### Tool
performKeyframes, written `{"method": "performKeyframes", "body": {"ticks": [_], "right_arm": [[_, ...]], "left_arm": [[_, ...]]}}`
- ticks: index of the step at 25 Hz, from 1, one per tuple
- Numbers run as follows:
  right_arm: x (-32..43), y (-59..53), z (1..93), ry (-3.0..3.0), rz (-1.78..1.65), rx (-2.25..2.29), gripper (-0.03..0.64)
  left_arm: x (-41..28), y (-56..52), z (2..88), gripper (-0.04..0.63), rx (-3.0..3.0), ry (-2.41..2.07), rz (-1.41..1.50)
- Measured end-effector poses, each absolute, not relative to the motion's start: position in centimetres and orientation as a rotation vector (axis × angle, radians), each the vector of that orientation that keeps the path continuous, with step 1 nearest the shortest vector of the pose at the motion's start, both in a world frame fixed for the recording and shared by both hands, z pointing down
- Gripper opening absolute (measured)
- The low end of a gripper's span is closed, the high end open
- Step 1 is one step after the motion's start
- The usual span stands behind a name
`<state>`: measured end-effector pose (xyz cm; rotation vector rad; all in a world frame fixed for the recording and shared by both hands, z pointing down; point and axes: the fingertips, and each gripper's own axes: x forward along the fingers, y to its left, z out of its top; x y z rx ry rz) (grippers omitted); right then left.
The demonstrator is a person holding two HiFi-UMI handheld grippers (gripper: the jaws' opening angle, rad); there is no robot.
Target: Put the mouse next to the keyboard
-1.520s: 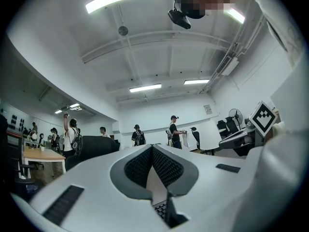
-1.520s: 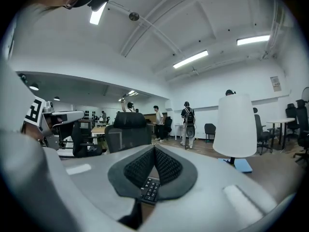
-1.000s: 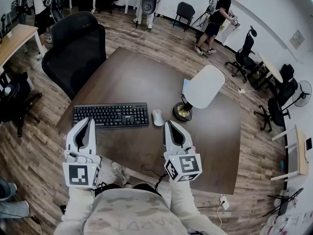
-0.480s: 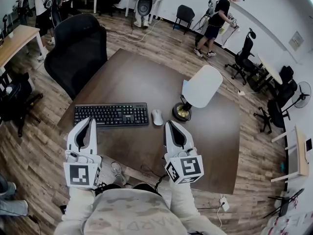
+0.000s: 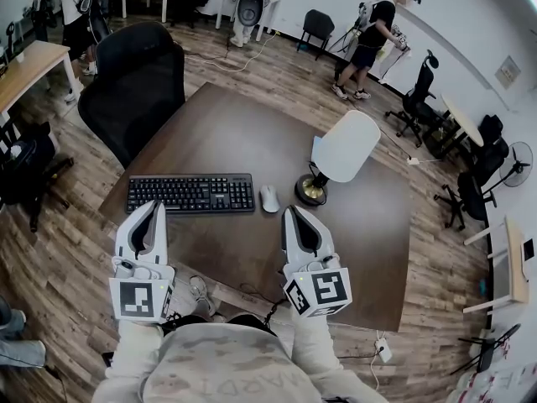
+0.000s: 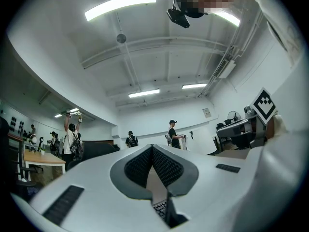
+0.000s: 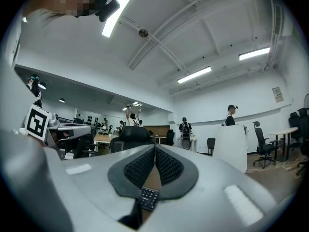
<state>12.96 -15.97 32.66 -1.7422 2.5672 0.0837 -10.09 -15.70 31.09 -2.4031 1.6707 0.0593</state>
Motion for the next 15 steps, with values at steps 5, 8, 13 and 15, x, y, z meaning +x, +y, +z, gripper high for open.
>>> {"method": "performKeyframes", "body": {"ticks": [5,8,13,15], "right_arm": [[12.7,-15.7,32.4,2.566,0.085,-1.730,0.009],[12.8,-15.5,32.4,2.566,0.086,-1.724,0.009],[12.8,-15.0,32.4,2.565,0.088,-1.724,0.009],[12.8,-14.9,32.3,2.565,0.090,-1.726,0.009]], "left_arm": [[-10.2,-15.4,31.1,0.005,-2.404,1.675,0.056],[-10.1,-15.1,31.2,0.005,-2.402,1.674,0.056],[-9.9,-14.7,31.1,0.005,-2.404,1.672,0.054],[-9.9,-14.5,31.1,0.006,-2.404,1.671,0.053]]}}
